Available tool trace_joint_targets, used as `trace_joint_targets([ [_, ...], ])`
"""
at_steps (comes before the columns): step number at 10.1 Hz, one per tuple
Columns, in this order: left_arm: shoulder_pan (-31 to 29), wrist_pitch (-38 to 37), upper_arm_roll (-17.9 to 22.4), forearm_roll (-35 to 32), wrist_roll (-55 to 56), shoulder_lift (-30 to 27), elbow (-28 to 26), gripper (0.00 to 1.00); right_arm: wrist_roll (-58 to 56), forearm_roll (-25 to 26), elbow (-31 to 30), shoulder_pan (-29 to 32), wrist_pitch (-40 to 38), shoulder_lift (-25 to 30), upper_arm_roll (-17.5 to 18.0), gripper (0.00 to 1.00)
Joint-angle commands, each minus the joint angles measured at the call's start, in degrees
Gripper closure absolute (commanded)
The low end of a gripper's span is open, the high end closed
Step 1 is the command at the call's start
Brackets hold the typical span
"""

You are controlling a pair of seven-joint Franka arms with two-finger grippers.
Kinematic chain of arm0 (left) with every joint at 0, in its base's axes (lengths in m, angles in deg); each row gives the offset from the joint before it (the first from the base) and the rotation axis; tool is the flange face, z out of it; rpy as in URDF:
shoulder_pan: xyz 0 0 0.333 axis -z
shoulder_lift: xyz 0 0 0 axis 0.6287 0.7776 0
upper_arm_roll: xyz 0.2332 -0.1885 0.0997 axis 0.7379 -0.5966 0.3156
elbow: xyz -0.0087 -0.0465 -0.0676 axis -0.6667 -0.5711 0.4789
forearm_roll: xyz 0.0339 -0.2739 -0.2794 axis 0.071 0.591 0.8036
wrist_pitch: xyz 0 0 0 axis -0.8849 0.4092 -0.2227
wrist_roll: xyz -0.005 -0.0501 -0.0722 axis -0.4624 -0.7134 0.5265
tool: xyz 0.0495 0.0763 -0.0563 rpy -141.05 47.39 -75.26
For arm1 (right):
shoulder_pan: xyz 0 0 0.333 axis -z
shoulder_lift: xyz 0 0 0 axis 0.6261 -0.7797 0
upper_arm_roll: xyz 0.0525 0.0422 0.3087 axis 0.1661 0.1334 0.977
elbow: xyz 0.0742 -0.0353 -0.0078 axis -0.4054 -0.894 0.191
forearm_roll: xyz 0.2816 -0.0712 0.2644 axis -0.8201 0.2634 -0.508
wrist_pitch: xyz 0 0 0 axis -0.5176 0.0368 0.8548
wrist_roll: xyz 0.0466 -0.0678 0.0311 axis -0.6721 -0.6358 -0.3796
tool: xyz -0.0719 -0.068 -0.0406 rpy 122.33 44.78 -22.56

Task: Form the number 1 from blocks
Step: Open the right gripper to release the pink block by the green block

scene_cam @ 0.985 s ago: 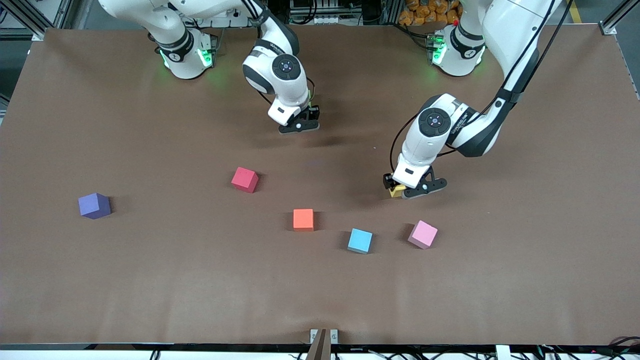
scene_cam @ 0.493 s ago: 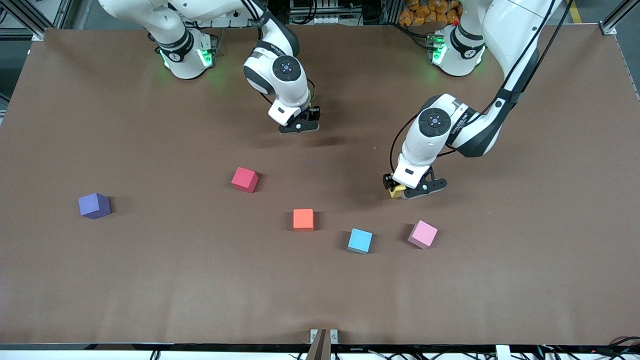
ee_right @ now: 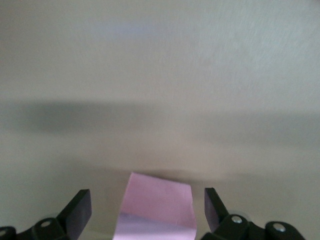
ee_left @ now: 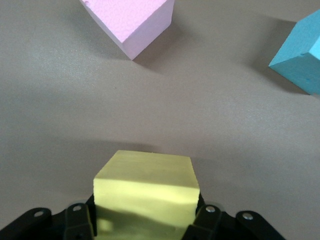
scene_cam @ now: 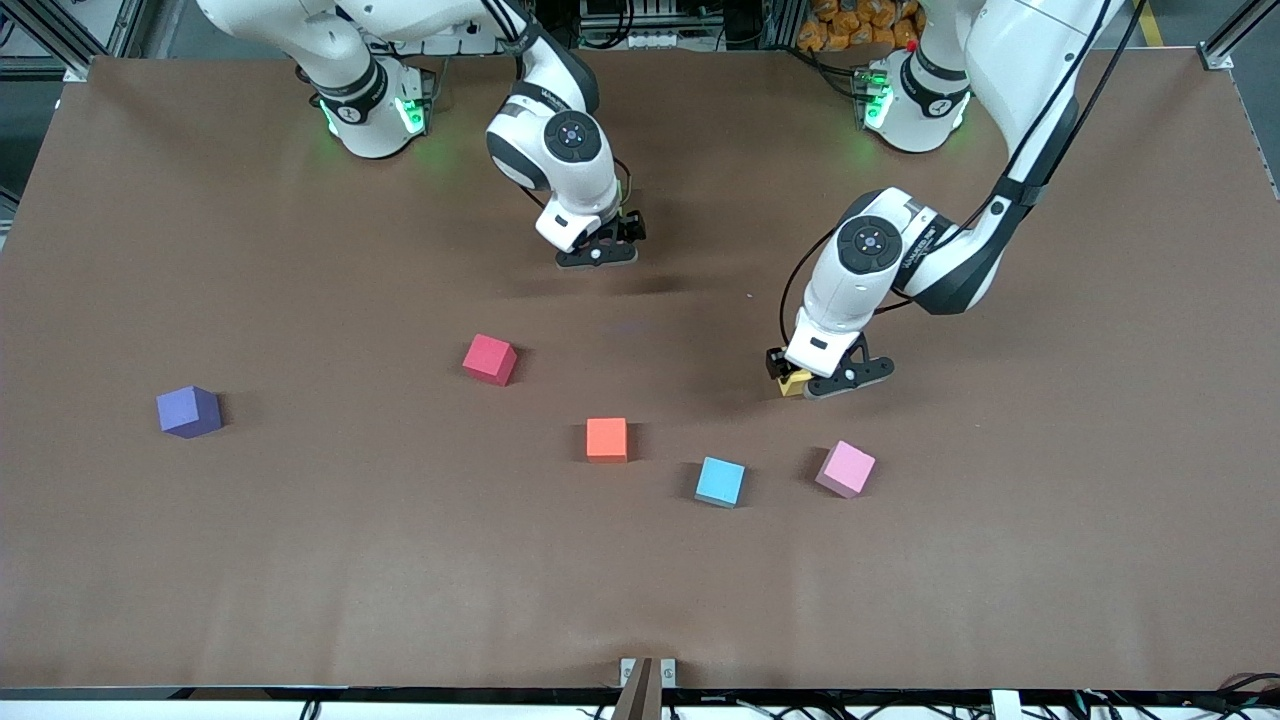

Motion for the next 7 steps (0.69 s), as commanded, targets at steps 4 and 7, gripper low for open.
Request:
trace_joint_targets([
  [4, 5.33, -0.18, 0.02, -1.31, 1.98, 2.12, 6.28, 1.00, -8.37, 1.41, 13.54, 6.35, -8.52, 1.79, -4.22, 0.00],
  [7, 12.88, -0.96, 0.02, -0.62, 2.15, 6.68, 12.86, 1.00, -14.52, 1.49, 18.83, 13.37, -8.43, 1.52, -6.70, 0.00],
])
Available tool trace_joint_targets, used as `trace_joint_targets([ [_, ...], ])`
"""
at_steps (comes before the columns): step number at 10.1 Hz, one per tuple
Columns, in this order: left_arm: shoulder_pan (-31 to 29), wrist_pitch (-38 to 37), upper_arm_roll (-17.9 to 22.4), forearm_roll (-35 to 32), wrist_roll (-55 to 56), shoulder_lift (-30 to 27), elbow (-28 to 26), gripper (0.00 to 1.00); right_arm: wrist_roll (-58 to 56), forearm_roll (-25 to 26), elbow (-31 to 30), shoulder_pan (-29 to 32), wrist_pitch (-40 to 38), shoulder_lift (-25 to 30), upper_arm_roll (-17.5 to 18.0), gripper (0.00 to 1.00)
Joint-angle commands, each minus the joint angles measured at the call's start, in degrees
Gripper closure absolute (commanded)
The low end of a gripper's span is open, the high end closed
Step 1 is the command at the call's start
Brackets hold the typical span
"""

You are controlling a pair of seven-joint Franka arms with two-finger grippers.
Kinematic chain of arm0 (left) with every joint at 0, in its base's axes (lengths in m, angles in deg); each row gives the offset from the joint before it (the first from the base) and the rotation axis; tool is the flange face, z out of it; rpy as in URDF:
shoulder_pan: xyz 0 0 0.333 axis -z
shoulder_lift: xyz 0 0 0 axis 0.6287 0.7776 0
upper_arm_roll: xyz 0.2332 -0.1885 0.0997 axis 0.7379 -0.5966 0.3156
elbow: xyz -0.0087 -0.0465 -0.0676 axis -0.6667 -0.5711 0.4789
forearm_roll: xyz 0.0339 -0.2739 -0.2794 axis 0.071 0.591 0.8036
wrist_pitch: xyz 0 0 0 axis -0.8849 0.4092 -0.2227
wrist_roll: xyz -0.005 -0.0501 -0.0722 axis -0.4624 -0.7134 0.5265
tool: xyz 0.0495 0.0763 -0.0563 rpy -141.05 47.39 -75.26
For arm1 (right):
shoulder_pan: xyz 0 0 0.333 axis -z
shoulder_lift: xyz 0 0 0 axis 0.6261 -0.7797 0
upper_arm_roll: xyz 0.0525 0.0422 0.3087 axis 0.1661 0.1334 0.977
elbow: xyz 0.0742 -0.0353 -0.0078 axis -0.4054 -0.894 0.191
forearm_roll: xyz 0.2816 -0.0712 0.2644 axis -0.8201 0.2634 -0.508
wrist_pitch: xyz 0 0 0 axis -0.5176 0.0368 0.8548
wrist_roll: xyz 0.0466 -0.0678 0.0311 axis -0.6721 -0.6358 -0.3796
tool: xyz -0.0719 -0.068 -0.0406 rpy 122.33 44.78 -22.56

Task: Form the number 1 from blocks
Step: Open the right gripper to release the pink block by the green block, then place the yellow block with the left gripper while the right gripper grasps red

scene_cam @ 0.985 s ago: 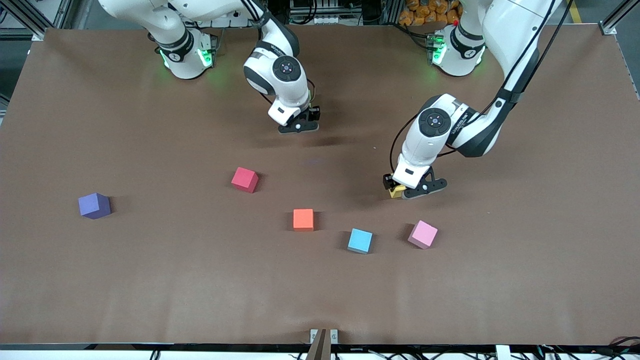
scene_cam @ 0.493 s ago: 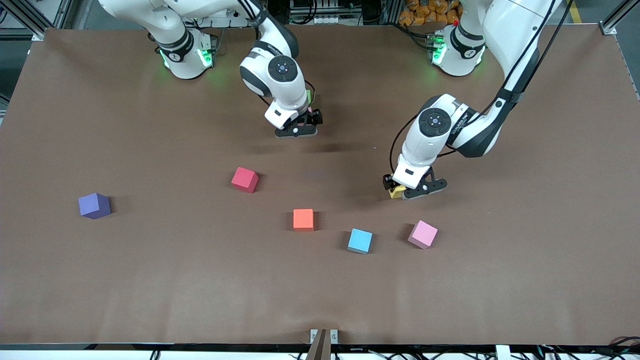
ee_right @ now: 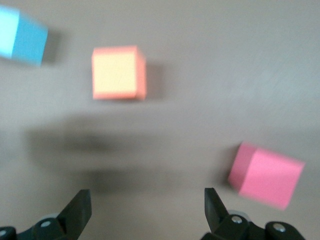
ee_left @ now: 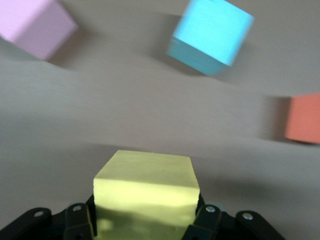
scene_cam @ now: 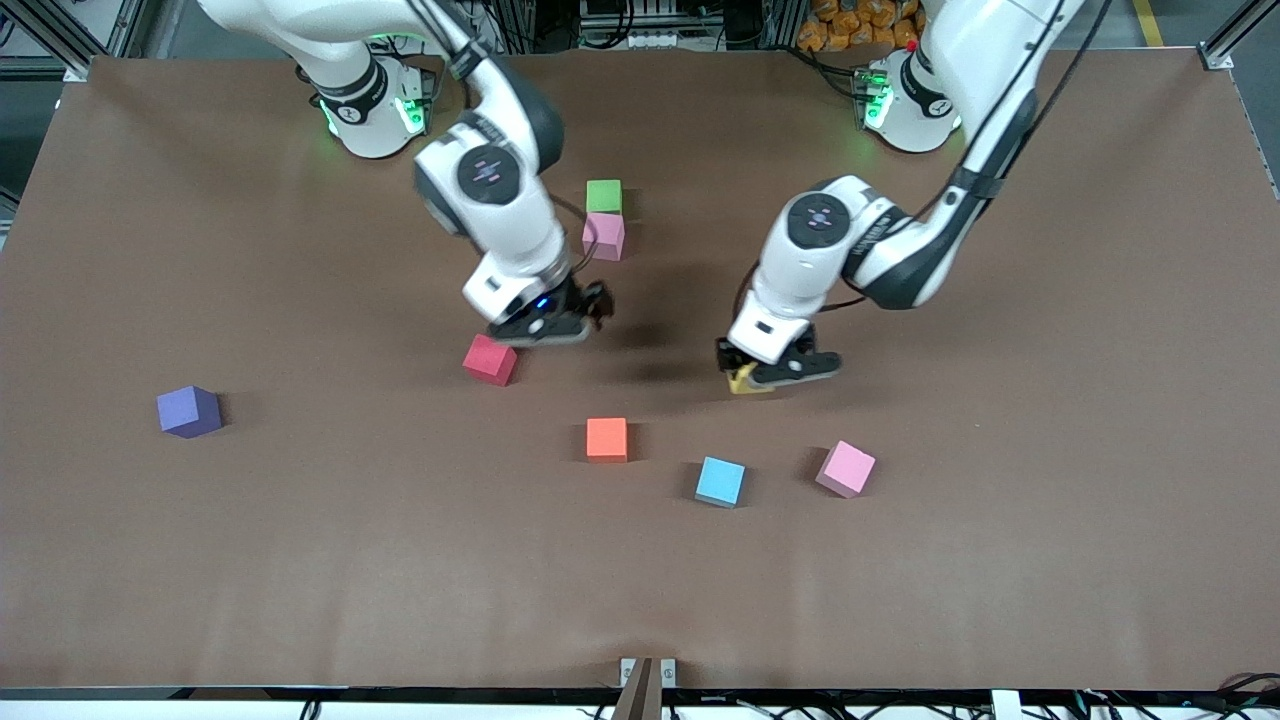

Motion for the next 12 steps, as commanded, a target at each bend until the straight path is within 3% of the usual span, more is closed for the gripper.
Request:
trace_joint_targets([
  [1, 7.34, -4.49, 0.29, 0.35, 1.68, 6.42, 9.58, 1.00, -2.75, 1.14, 3.36, 5.79, -0.85, -0.50, 0.13, 0.00],
  [3, 14.03, -13.45, 0.46, 2.19, 3.52, 12.83, 20.21, 1.00, -3.01, 0.97, 2.85, 10.80, -1.46, -0.68, 0.13, 0.00],
  [4, 16.06, -15.32, 0.46, 3.25, 4.40, 13.91, 22.26, 1.00, -4.23, 0.88, 2.58, 11.34, -2.86, -1.37, 0.13, 0.00],
  [6, 19.41, -17.00, 0.64, 4.66, 4.41, 14.00, 22.28, 1.00, -4.25, 0.70, 1.54, 11.87, -5.76, -2.61, 0.13, 0.00],
  [12, 26.00, -17.00, 1.08, 4.05, 5.10, 18.31, 23.07, 1.00, -3.46, -0.61, -2.08, 13.55, -4.63, -7.53, 0.04, 0.00],
])
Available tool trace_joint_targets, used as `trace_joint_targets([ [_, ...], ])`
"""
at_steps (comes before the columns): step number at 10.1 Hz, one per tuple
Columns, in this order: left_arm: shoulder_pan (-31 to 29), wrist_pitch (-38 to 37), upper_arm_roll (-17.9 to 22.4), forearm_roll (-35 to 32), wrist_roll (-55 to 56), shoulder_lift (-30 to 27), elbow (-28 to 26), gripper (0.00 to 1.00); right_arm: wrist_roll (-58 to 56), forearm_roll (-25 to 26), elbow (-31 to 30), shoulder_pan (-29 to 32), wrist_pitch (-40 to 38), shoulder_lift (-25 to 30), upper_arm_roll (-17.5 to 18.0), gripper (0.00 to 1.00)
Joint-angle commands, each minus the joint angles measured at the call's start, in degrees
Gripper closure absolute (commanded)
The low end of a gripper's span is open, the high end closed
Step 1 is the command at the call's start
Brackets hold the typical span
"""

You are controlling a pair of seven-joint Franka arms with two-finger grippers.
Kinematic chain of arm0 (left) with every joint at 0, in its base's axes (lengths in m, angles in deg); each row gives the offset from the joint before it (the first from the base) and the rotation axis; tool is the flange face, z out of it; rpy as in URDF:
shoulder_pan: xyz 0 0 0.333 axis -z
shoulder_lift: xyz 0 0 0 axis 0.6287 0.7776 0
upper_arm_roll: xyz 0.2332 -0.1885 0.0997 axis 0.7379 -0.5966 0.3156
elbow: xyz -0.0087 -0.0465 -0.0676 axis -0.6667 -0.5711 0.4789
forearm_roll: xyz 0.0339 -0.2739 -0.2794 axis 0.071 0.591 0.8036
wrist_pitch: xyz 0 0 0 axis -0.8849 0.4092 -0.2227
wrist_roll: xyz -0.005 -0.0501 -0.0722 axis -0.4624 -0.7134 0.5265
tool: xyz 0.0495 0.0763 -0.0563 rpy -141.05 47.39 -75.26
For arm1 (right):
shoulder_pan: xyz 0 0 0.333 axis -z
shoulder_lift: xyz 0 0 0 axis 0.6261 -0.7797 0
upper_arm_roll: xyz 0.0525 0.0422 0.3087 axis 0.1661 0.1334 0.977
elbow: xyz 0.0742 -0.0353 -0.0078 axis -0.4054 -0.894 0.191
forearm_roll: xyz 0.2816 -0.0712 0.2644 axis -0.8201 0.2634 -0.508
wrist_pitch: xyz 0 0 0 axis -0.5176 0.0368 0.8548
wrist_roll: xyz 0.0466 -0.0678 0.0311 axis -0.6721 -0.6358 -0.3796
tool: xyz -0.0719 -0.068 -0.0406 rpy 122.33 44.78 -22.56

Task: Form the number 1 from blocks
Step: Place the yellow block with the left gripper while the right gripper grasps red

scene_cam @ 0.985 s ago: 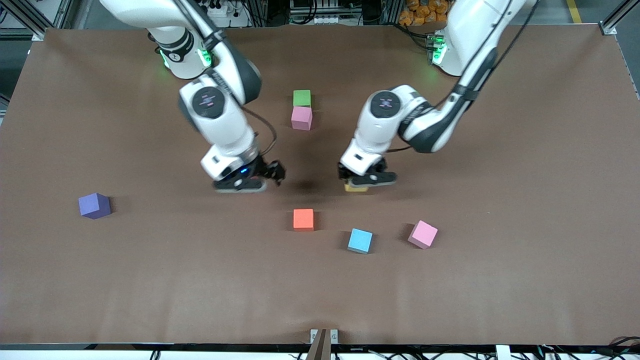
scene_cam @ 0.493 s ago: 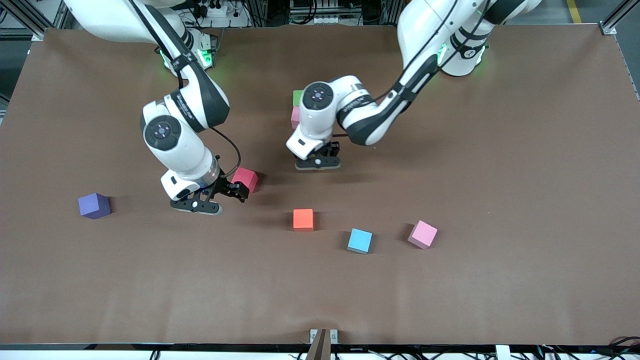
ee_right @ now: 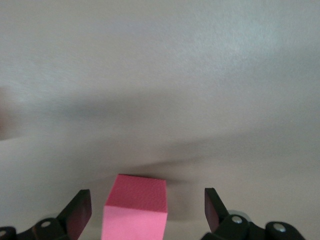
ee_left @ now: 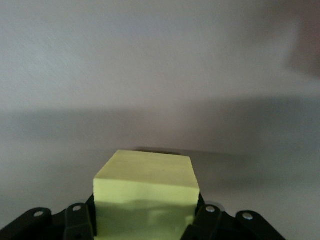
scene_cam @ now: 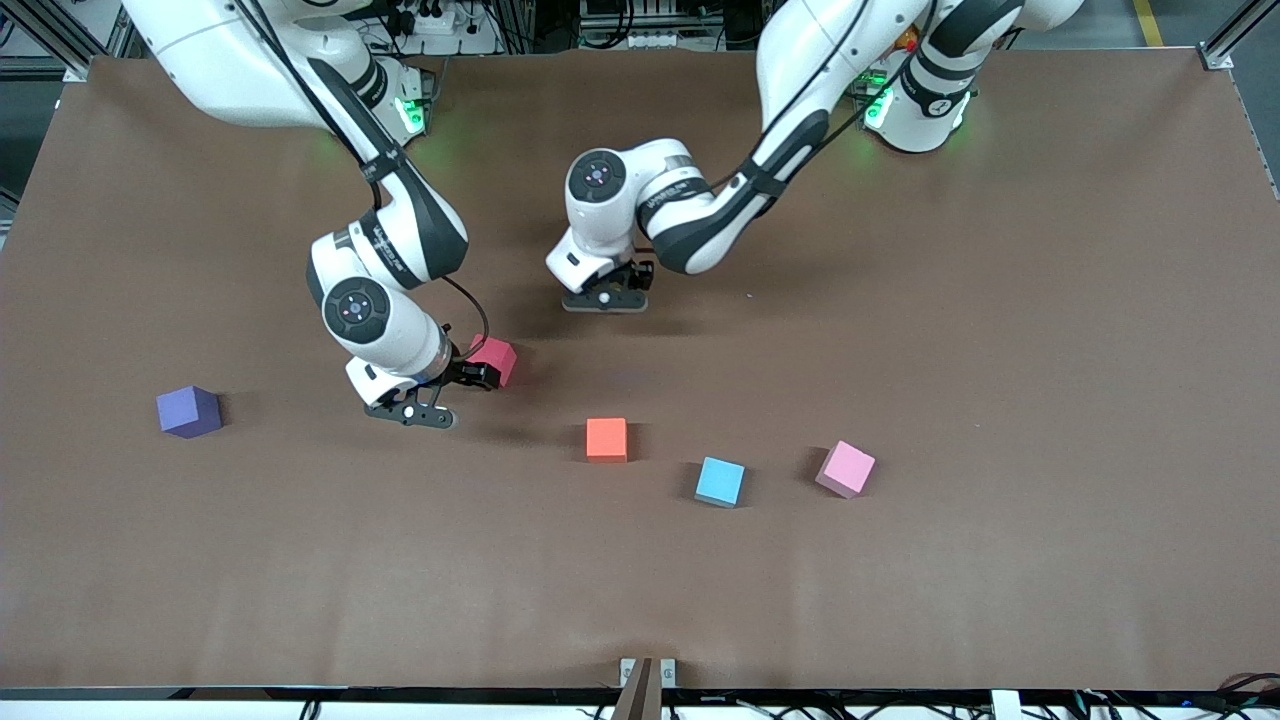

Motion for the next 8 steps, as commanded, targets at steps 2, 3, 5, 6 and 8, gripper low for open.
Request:
trace_joint_targets([
  [2, 2.40, -1.20, 0.79, 0.78, 1.18, 1.31, 1.84, 1.00, 0.46, -3.25, -0.62, 1.28, 0.96, -1.11, 0.80, 0.00],
  [3, 3.36, -1.20, 0.79, 0.69, 2.22, 1.31, 1.75, 1.00, 0.72, -3.26, -0.97, 1.28, 1.91, -1.46, 0.88, 0.00],
  [5, 3.98, -1.63, 0.79, 0.52, 3.45, 1.31, 1.49, 1.00, 0.90, -3.96, -1.77, 1.19, 3.15, -2.08, 0.88, 0.00],
  [6, 4.33, -1.81, 0.79, 0.43, 4.85, 1.31, 1.58, 1.00, 0.90, -5.61, -1.77, 1.19, 3.15, -2.26, 0.88, 0.00],
  [8, 5.47, -1.99, 0.79, 0.52, 7.14, 1.40, 1.49, 1.00, 0.99, -6.33, -2.03, 1.02, 3.07, -2.44, 0.88, 0.00],
])
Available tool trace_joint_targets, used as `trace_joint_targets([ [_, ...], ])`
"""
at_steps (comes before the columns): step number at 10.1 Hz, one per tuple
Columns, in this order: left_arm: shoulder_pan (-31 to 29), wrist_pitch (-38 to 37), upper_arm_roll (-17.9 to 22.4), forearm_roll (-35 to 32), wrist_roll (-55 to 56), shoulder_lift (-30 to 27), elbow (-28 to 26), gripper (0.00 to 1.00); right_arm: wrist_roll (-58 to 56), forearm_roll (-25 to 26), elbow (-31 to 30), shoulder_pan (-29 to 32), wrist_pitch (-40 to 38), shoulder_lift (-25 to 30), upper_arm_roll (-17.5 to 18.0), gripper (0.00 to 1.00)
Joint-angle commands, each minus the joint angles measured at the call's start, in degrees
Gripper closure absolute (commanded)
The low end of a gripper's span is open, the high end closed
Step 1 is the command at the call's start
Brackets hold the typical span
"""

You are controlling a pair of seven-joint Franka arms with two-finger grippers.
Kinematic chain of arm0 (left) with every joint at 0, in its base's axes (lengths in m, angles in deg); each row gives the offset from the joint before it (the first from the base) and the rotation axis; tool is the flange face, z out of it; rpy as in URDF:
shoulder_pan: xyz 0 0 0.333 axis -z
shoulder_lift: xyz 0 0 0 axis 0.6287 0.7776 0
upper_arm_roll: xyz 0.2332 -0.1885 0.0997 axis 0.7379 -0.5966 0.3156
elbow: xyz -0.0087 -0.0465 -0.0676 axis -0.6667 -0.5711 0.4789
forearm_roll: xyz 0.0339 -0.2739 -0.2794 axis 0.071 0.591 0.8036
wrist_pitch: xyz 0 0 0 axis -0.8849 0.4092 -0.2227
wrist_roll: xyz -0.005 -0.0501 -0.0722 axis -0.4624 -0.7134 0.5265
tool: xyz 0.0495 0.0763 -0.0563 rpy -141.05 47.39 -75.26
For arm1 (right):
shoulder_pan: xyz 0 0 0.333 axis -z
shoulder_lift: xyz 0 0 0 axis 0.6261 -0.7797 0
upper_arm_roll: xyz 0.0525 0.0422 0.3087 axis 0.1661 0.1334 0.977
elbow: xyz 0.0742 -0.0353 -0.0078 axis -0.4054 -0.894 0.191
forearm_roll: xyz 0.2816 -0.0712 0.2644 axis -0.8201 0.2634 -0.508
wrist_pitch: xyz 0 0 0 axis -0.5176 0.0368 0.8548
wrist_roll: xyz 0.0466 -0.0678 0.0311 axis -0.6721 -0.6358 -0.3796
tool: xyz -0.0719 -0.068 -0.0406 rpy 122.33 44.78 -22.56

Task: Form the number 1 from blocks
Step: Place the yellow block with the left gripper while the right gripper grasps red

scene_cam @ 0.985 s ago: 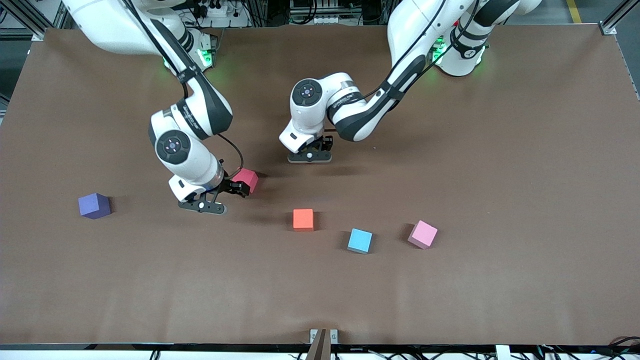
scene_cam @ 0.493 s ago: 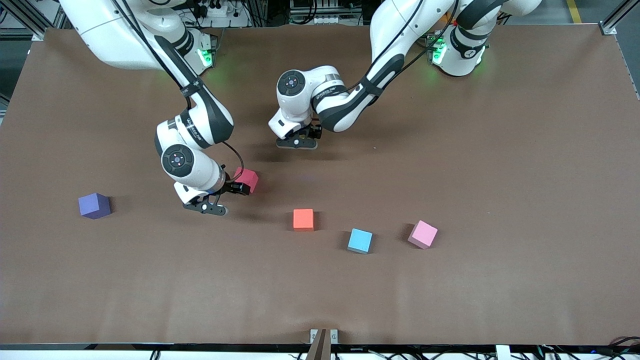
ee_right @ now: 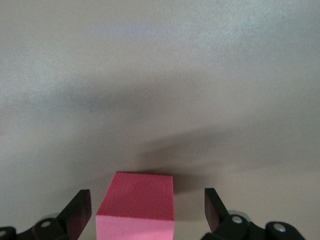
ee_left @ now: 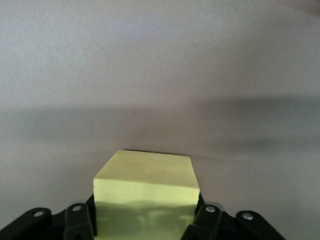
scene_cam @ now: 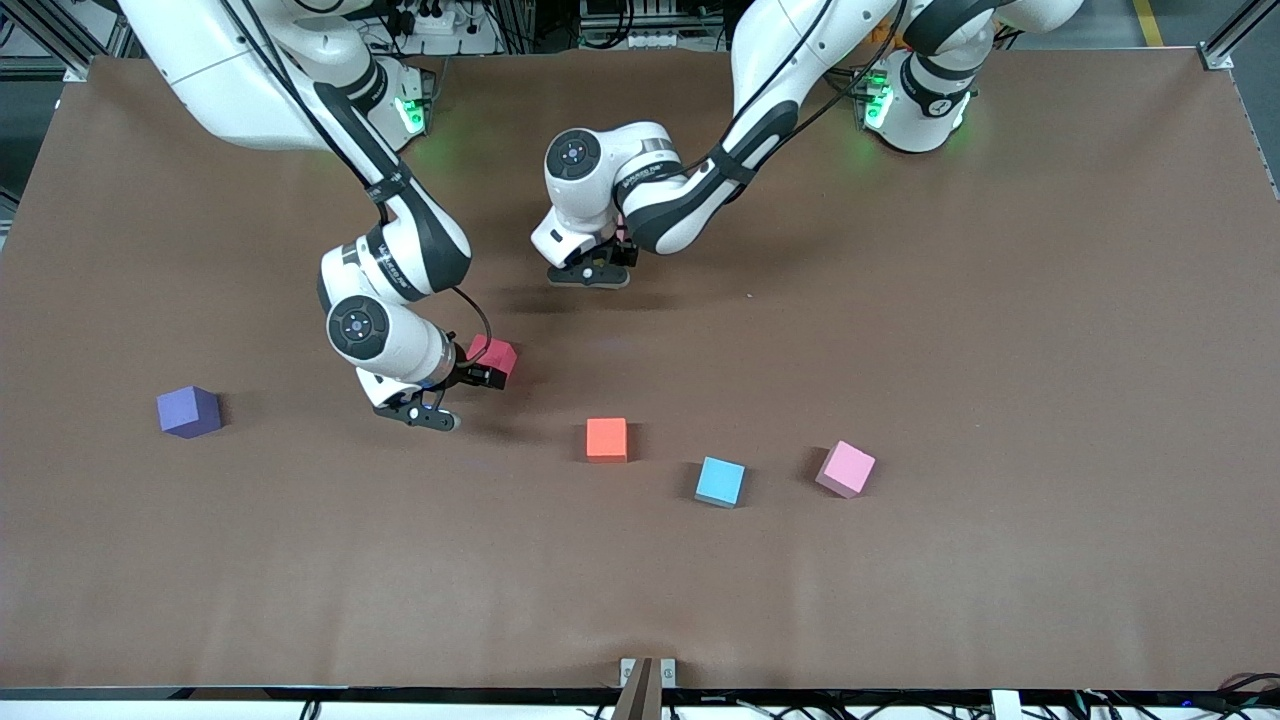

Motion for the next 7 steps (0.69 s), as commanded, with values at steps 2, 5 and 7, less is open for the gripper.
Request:
trace_joint_targets([
  [2, 1.53, -1.28, 0.68, 0.43, 3.87, 0.49, 1.11, 1.00, 0.65, -0.97, -0.69, 0.62, 0.63, -0.33, 0.82, 0.00],
  [5, 1.88, -1.37, 1.12, 0.34, 3.97, 0.75, 1.11, 0.00, 0.65, -2.45, -1.83, 0.44, 0.72, -0.51, 0.91, 0.05],
  [7, 1.89, -1.37, 2.96, 0.25, 3.88, 0.23, 1.37, 0.00, 0.74, -3.78, -2.88, 0.01, 1.68, -0.68, 1.08, 0.21],
])
